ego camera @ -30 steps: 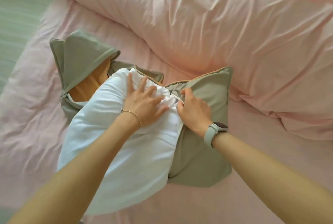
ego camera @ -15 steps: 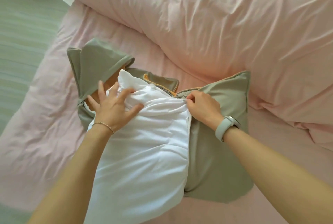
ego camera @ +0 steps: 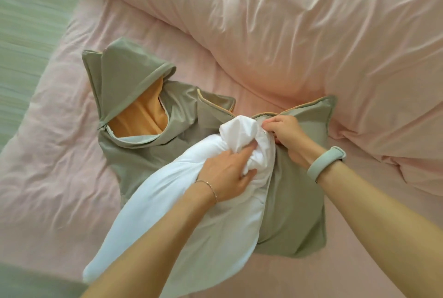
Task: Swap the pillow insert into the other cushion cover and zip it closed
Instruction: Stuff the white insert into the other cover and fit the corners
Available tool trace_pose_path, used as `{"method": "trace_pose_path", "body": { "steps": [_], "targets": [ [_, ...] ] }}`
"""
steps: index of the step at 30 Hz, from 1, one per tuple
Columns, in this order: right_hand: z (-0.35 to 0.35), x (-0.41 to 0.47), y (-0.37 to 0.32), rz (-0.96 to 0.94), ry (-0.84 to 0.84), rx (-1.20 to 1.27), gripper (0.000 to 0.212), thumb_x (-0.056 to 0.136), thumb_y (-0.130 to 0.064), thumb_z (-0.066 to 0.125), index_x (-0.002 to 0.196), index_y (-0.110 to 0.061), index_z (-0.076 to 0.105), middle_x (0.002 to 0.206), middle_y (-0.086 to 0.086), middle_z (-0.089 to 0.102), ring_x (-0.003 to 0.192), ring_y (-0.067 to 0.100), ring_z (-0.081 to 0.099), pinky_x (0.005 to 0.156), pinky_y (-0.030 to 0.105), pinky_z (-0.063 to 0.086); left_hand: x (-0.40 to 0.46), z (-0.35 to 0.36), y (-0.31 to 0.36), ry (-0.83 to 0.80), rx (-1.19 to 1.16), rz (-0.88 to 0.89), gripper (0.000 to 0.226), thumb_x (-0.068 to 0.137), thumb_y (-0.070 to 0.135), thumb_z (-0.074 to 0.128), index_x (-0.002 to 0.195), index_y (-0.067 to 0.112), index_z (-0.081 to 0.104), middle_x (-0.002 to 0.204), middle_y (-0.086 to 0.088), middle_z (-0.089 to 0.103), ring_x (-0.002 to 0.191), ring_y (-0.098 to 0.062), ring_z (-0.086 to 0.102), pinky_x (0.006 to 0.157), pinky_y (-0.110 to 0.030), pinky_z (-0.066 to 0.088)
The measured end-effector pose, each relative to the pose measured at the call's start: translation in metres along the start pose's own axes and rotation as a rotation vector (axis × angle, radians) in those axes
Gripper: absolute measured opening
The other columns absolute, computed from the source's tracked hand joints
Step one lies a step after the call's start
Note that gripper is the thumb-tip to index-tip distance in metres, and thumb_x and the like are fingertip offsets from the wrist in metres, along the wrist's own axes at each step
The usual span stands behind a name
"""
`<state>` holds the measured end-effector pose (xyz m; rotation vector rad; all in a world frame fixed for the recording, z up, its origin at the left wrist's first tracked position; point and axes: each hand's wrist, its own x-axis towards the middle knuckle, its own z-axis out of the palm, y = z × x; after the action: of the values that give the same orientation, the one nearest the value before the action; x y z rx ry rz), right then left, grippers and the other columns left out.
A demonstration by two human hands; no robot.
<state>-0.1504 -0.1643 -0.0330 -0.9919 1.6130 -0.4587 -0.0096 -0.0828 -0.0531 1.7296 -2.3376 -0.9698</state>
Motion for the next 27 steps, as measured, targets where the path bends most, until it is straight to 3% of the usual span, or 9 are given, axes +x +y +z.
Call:
{"method": "trace_pose_path", "body": {
  "steps": [3, 9, 13, 17, 19, 21, 23, 25, 27],
  "targets": [
    [0.005, -0.007, 0.007, -0.074, 0.024, -0.106, 0.017, 0.087, 0.003, 0.051, 0.088, 0.016, 0.062, 0.065, 0.0, 0.05, 0.061, 0.006, 0.044, 0.05, 0.007, 0.036, 0.017, 0.019, 0.016, -0.083, 0.21, 0.002, 0.04, 0.095, 0.036, 0.035, 0.131, 0.018, 0.036, 0.119, -0.006, 0.058, 0.108, -0.03, 0.048, 0.068, -0.034, 0.032],
    [0.004, -0.013, 0.017, -0.091, 0.062, -0.158, 0.015, 0.091, -0.003, 0.049, 0.092, 0.001, 0.064, 0.074, -0.003, 0.056, 0.071, 0.008, 0.051, 0.062, 0.01, 0.041, 0.043, 0.031, 0.013, -0.034, 0.283, -0.055, 0.041, 0.092, 0.042, 0.034, 0.128, 0.025, 0.042, 0.128, 0.001, 0.052, 0.116, -0.027, 0.043, 0.081, -0.037, 0.033],
    [0.014, -0.011, 0.014, -0.062, 0.054, -0.038, 0.016, 0.092, -0.002, 0.047, 0.085, -0.007, 0.06, 0.077, -0.002, 0.059, 0.084, 0.014, 0.054, 0.077, 0.026, 0.046, 0.017, 0.02, -0.015, 0.353, -0.028, 0.119, 0.048, 0.086, 0.05, 0.036, 0.116, 0.024, 0.062, 0.116, -0.004, 0.058, 0.096, -0.032, 0.051, 0.079, -0.039, 0.042],
    [0.025, -0.015, 0.015, -0.135, 0.04, -0.077, 0.014, 0.093, -0.004, 0.047, 0.093, -0.006, 0.061, 0.079, -0.007, 0.058, 0.073, 0.004, 0.053, 0.063, 0.006, 0.041, 0.0, -0.006, -0.051, 0.579, -0.527, -0.09, 0.045, 0.085, 0.041, 0.047, 0.12, 0.017, 0.062, 0.127, -0.014, 0.041, 0.116, -0.029, 0.043, 0.101, -0.043, 0.038],
    [0.027, -0.019, 0.018, -0.165, 0.042, -0.109, 0.014, 0.093, -0.004, 0.047, 0.094, -0.006, 0.06, 0.079, -0.01, 0.057, 0.073, 0.003, 0.053, 0.062, 0.005, 0.041, 0.001, -0.023, -0.059, 0.462, -0.362, -0.231, 0.063, 0.081, 0.054, 0.042, 0.137, 0.025, 0.043, 0.138, -0.016, 0.036, 0.13, -0.031, 0.033, 0.111, -0.043, 0.025],
    [0.026, -0.019, 0.019, -0.177, 0.045, -0.186, 0.013, 0.093, -0.007, 0.047, 0.093, -0.009, 0.06, 0.082, -0.006, 0.059, 0.08, 0.01, 0.054, 0.066, 0.013, 0.042, 0.0, -0.033, -0.073, 0.192, -0.079, -0.373, 0.075, 0.075, 0.072, 0.038, 0.143, 0.045, 0.018, 0.152, -0.01, 0.02, 0.14, -0.033, 0.014, 0.111, -0.054, 0.009],
    [0.024, -0.018, 0.016, -0.195, 0.078, -0.352, 0.016, 0.094, -0.013, 0.048, 0.099, -0.011, 0.062, 0.094, 0.001, 0.06, 0.09, 0.015, 0.054, 0.076, 0.023, 0.04, -0.006, -0.04, -0.081, -0.01, -0.096, -0.525, 0.091, 0.059, 0.088, 0.032, 0.139, 0.055, 0.003, 0.155, -0.003, 0.009, 0.141, -0.033, 0.016, 0.11, -0.059, 0.017],
    [0.025, -0.024, 0.009, -0.332, 0.172, -0.497, 0.027, 0.093, -0.024, 0.047, 0.113, -0.014, 0.062, 0.107, 0.005, 0.053, 0.103, 0.021, 0.052, 0.091, 0.03, 0.039, -0.017, -0.032, -0.071, 0.005, -0.148, -0.486, 0.101, 0.052, 0.089, 0.023, 0.142, 0.047, 0.007, 0.154, -0.003, 0.016, 0.134, -0.032, 0.033, 0.105, -0.05, 0.031],
    [0.033, -0.034, -0.002, -0.564, 0.163, -0.5, 0.047, 0.088, -0.041, 0.04, 0.127, -0.019, 0.055, 0.121, 0.007, 0.048, 0.117, 0.024, 0.047, 0.102, 0.038, 0.034, -0.026, -0.023, -0.047, 0.022, -0.15, -0.39, 0.101, 0.061, 0.083, 0.023, 0.147, 0.033, 0.008, 0.155, -0.003, 0.017, 0.133, -0.029, 0.035, 0.103, -0.044, 0.035]
  ]
}}
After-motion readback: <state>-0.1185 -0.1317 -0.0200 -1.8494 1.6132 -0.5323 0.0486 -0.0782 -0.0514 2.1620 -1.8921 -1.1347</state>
